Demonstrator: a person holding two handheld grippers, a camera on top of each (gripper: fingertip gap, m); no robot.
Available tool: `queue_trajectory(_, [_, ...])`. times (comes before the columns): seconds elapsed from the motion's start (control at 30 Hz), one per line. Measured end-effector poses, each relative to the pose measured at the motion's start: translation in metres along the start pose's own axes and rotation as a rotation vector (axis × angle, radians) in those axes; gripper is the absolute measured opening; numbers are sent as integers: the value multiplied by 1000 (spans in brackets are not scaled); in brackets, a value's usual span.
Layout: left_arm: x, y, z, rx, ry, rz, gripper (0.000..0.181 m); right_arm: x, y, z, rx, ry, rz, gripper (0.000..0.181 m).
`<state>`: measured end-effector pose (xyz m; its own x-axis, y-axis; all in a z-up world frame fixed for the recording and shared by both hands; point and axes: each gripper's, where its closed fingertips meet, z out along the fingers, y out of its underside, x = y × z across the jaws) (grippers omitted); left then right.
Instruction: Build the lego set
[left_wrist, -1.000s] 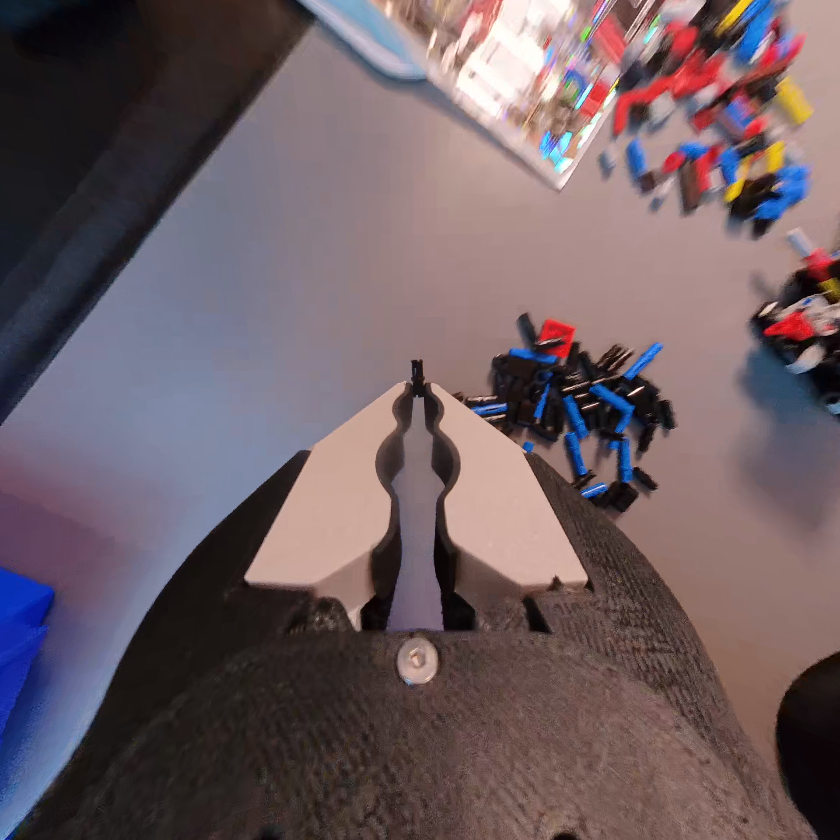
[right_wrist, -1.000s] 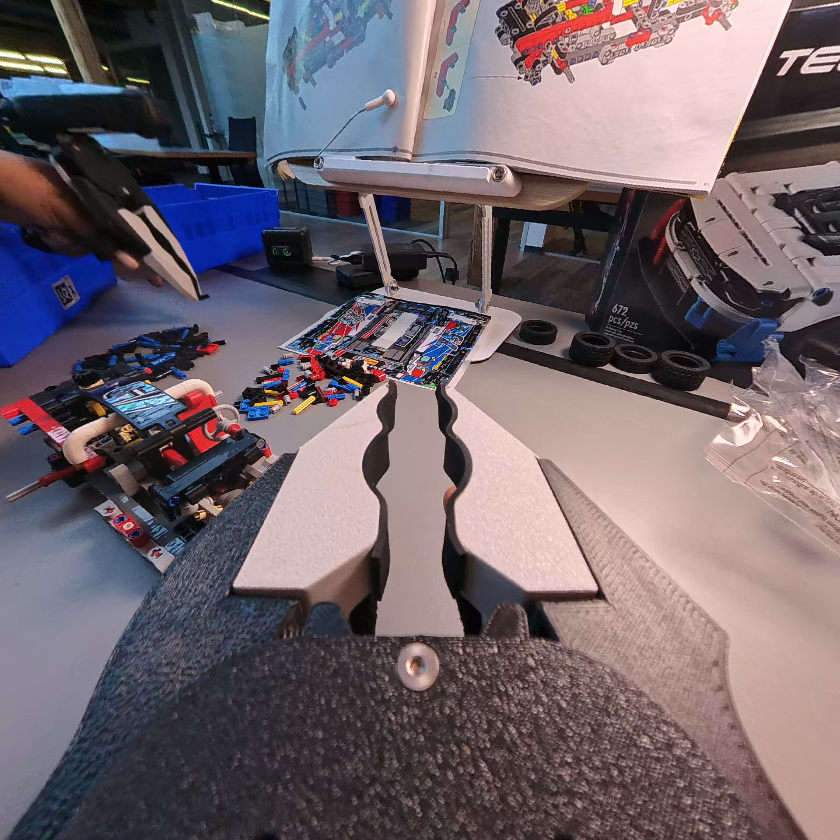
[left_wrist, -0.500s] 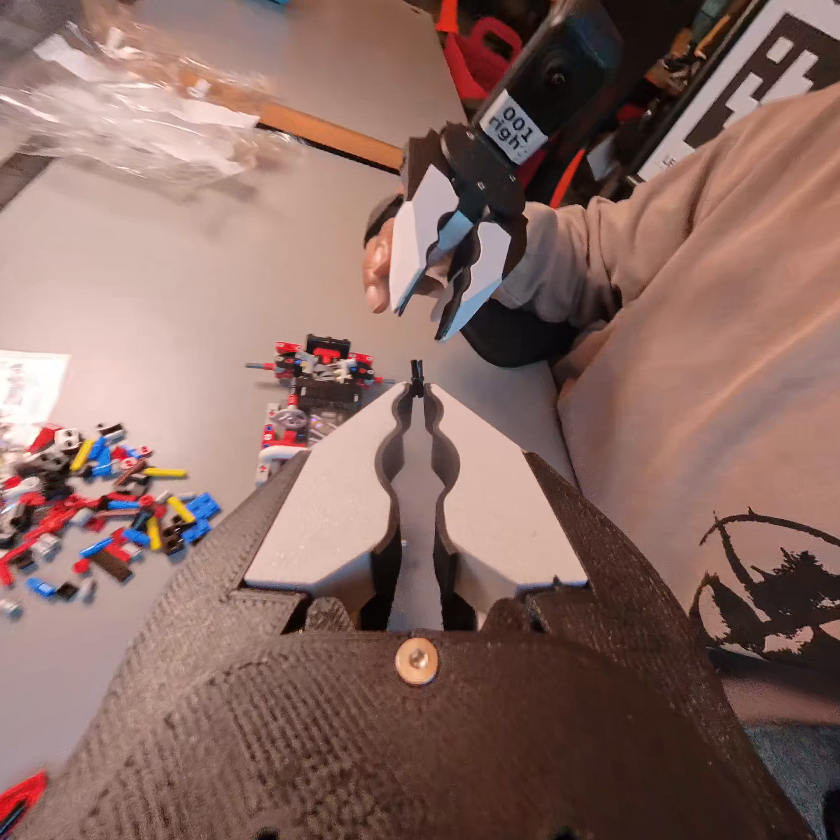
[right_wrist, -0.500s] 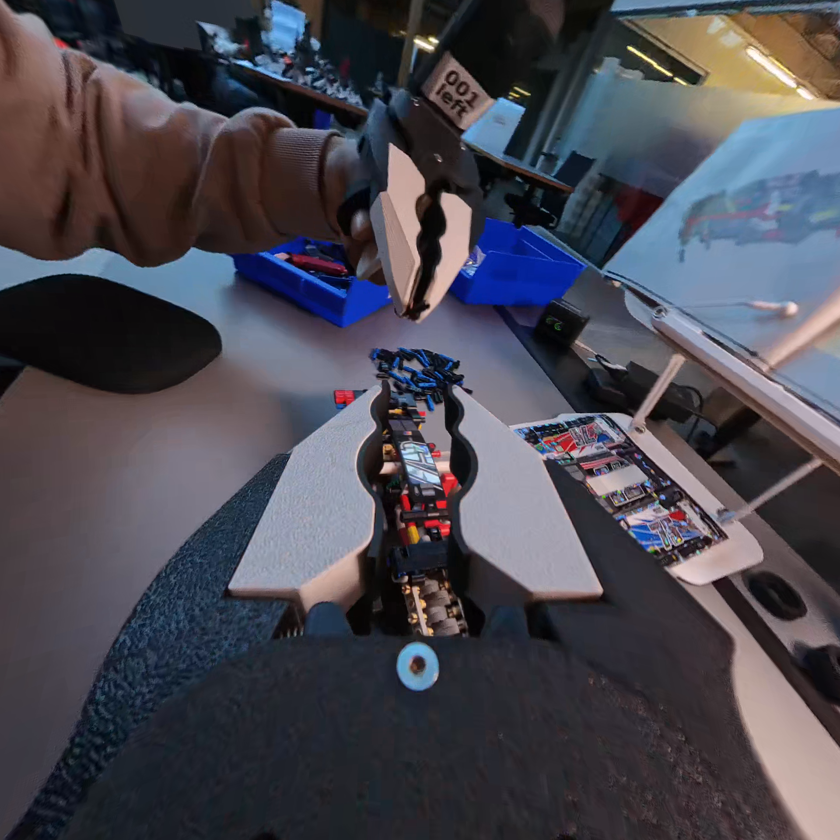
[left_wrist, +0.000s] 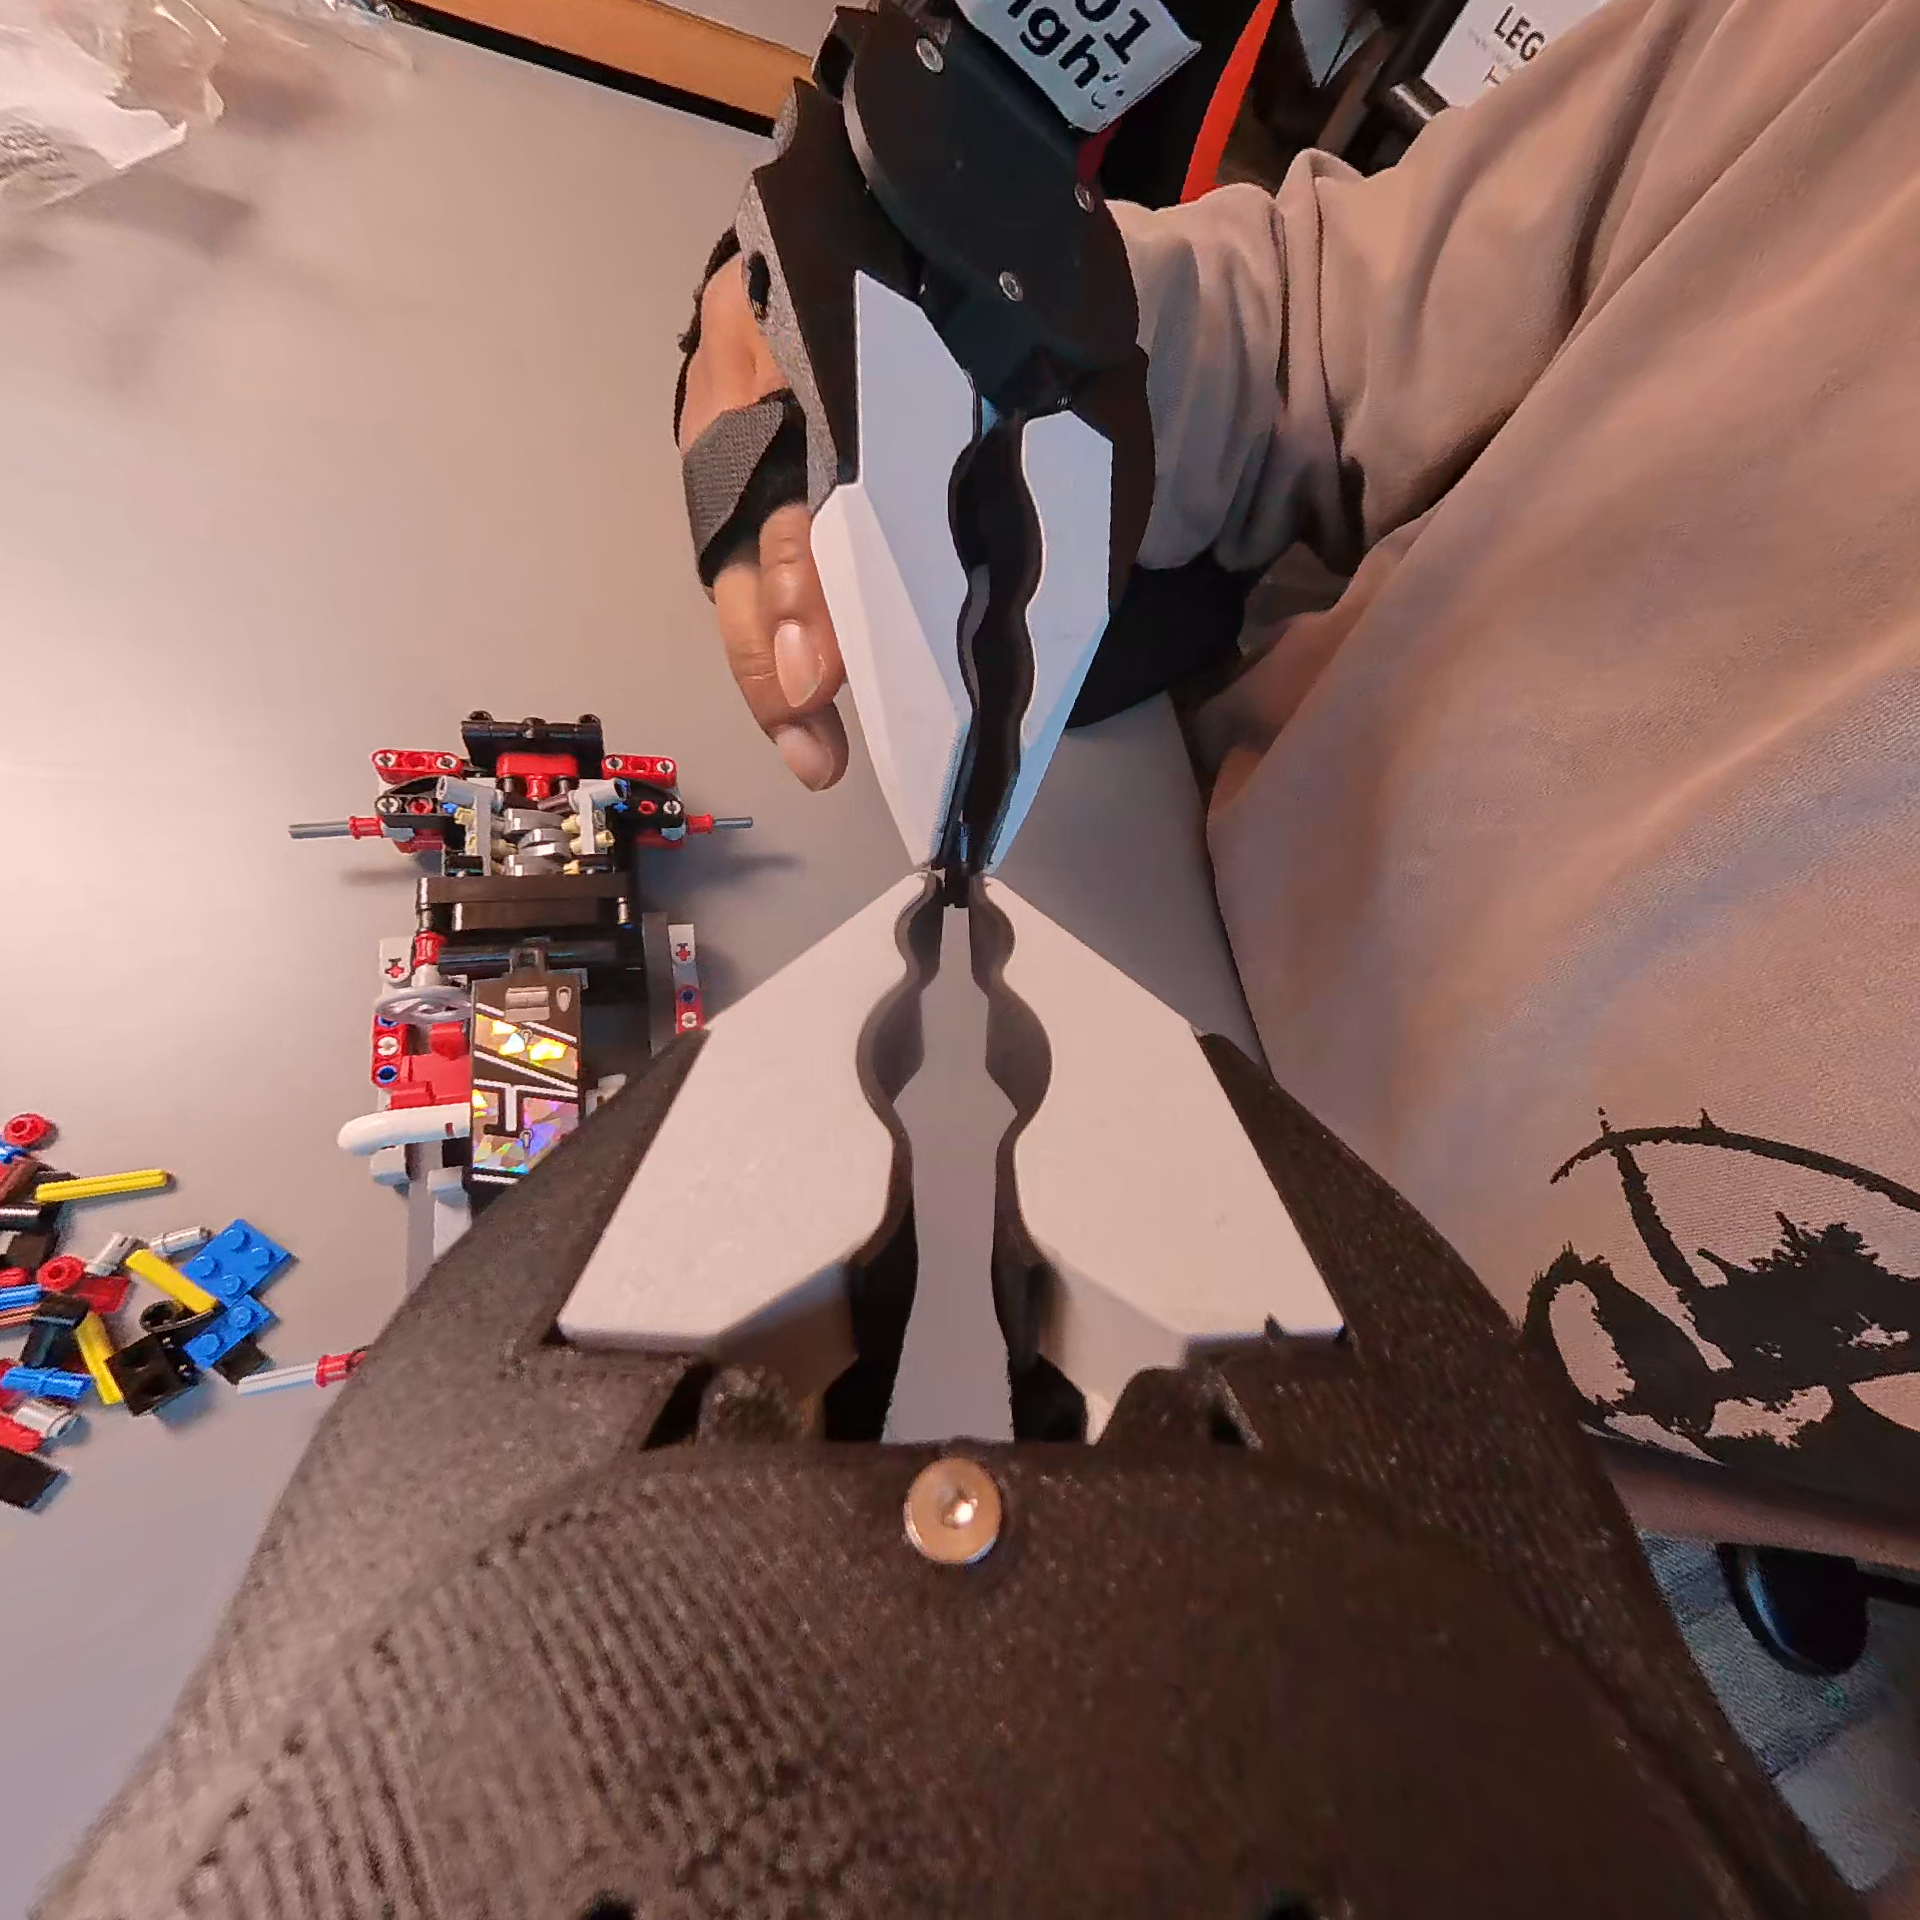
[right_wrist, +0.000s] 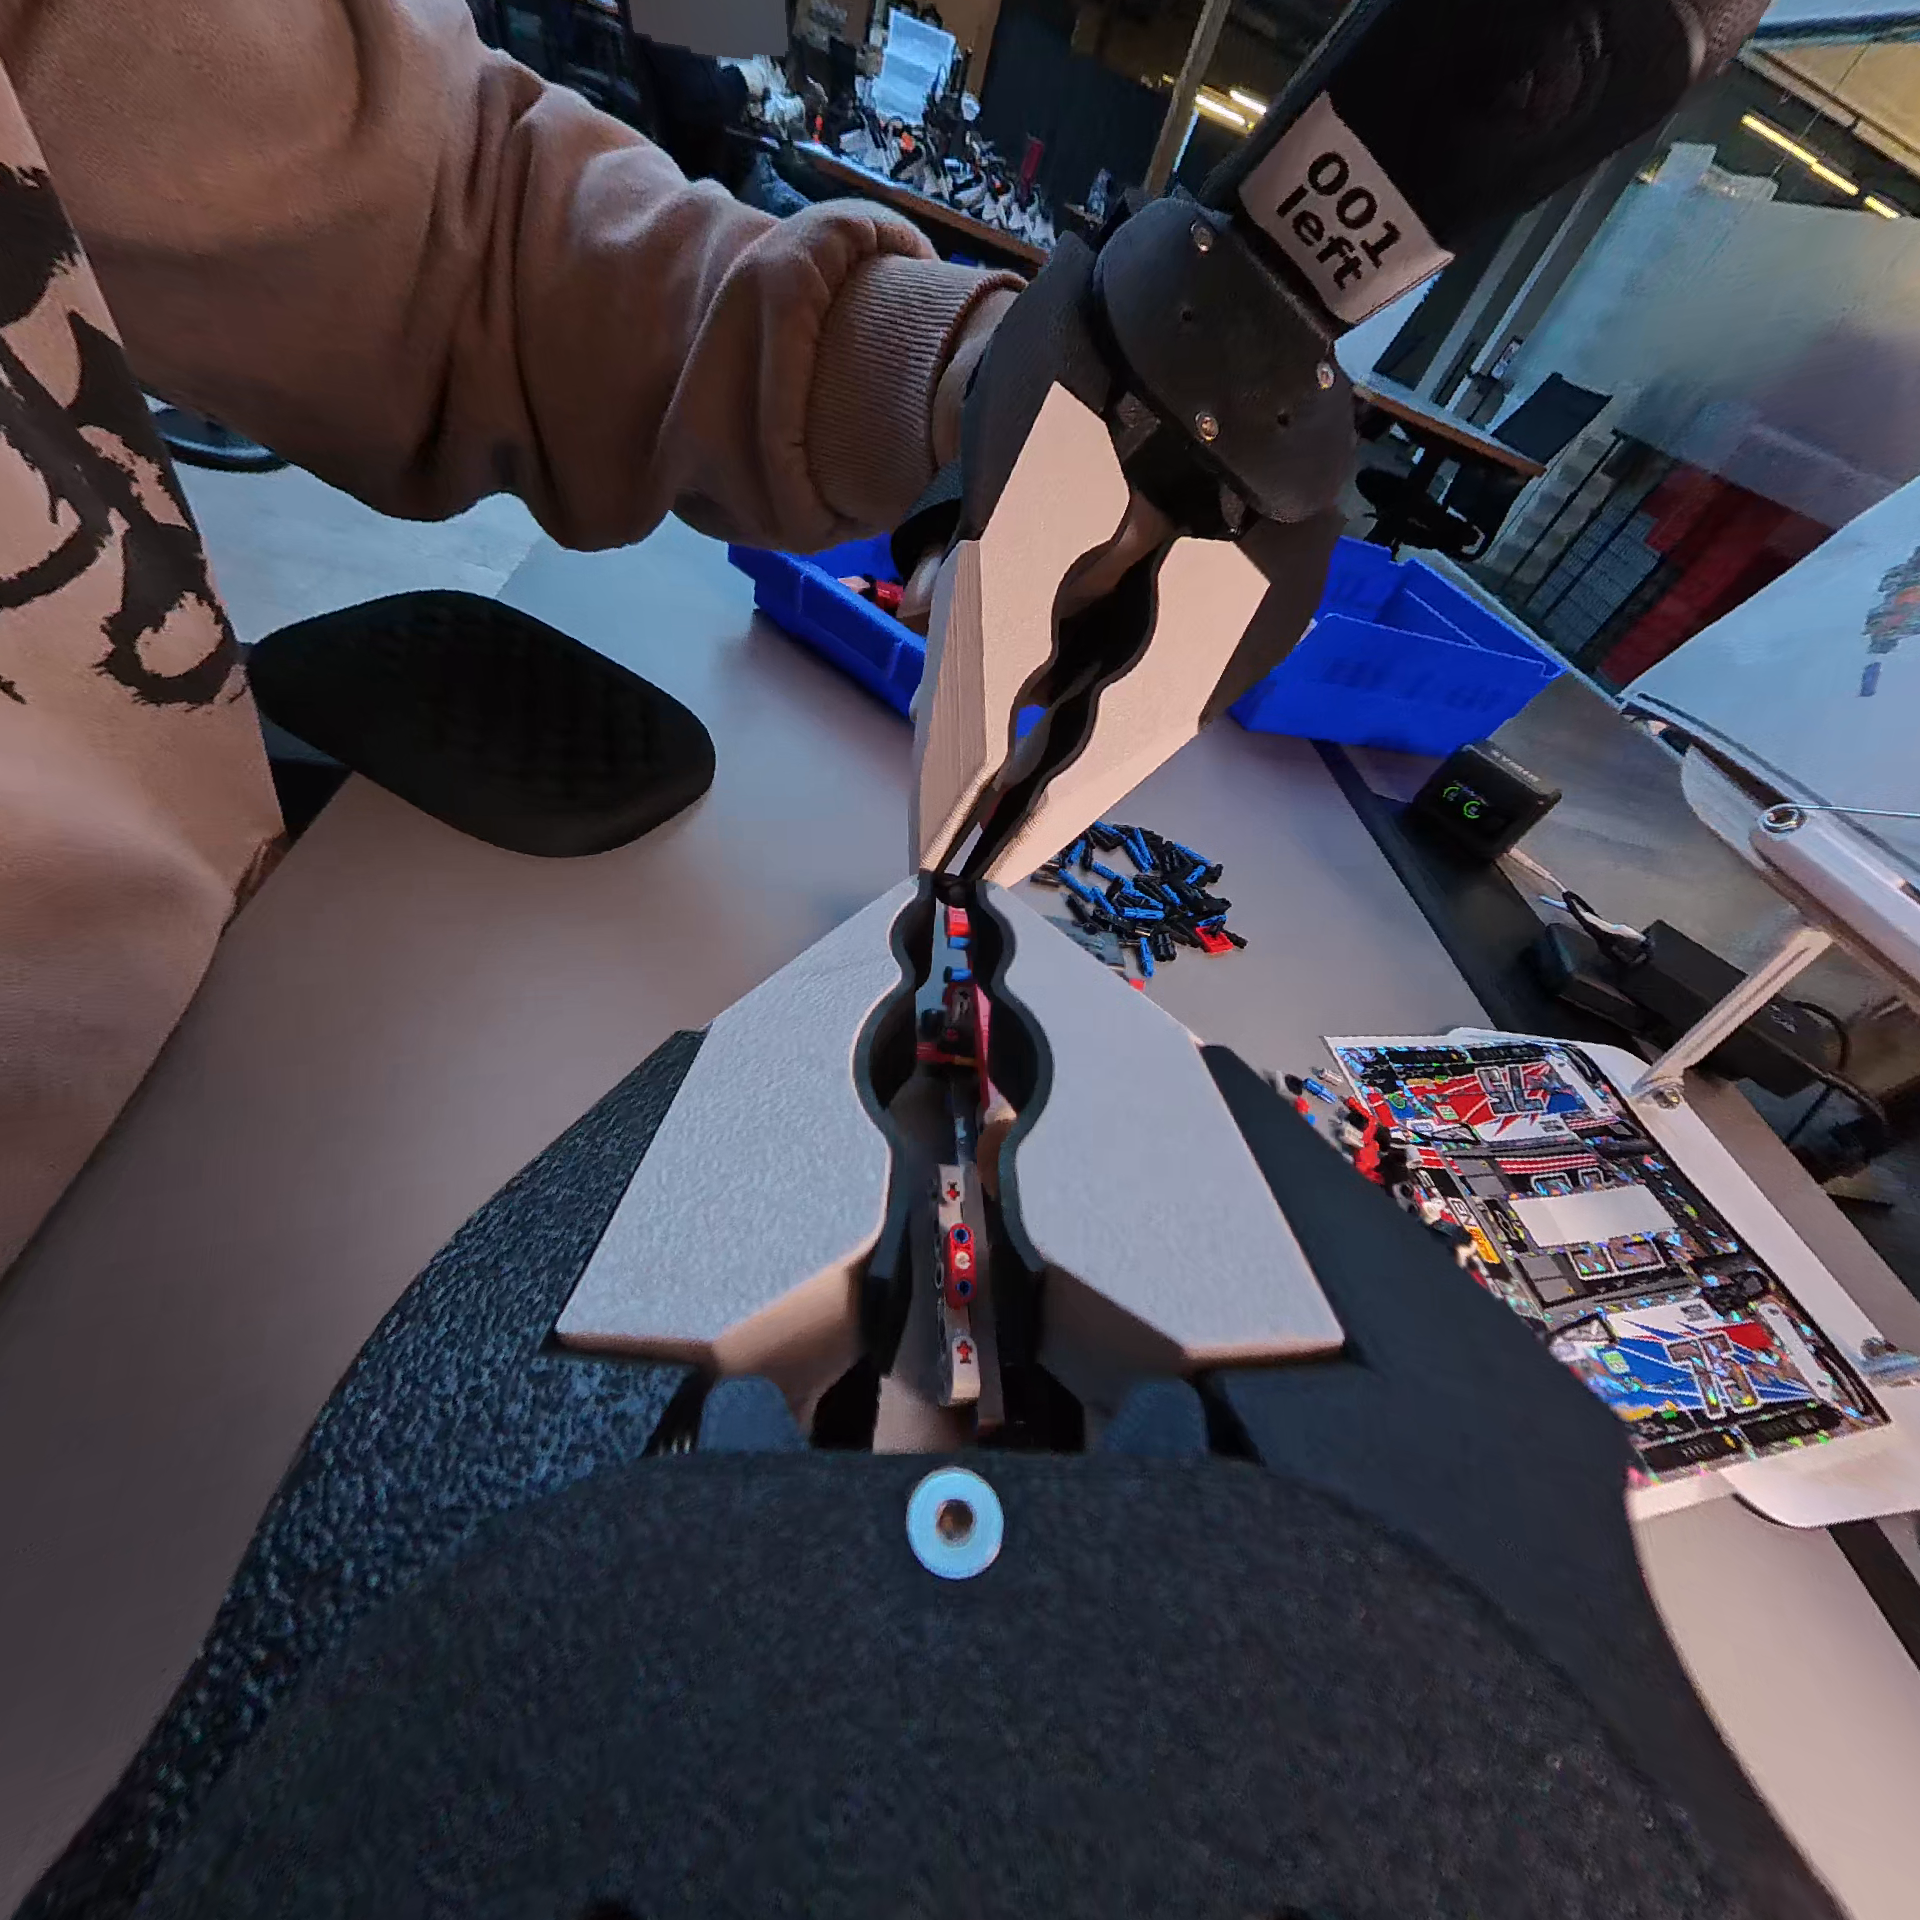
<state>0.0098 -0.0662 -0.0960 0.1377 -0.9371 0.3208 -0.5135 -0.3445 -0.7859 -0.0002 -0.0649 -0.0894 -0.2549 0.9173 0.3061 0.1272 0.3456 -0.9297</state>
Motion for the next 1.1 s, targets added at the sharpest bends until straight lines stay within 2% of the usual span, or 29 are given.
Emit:
queue_trajectory(0.2, [-4,10,8,69,18,-58,3,-6,13,-1,-26,-9,45,2])
queue_trajectory(0.3, [-17,14,0,152,-74,-70,11,3,31,-17,-72,57,96,2])
queue_trajectory(0.37, [-27,19,-11,221,-173,-61,14,22,59,-40,-160,173,134,2])
queue_trajectory(0.5, [-55,39,-44,360,-429,-86,14,57,139,-102,-428,452,263,3])
queue_trajectory(0.57, [-70,51,-62,423,-569,-91,12,59,172,-122,-561,523,325,3])
queue_trajectory(0.67, [-90,69,-94,496,-773,-116,9,55,199,-135,-697,563,379,3])
queue_trajectory(0.8, [-99,84,-129,559,-908,-172,12,53,207,-140,-772,557,438,3])
queue_trajectory(0.97, [-99,99,-133,538,-898,-218,18,49,210,-144,-847,510,475,3])
queue_trajectory(1.1, [-99,114,-133,453,-939,-209,21,52,209,-148,-832,520,482,25])
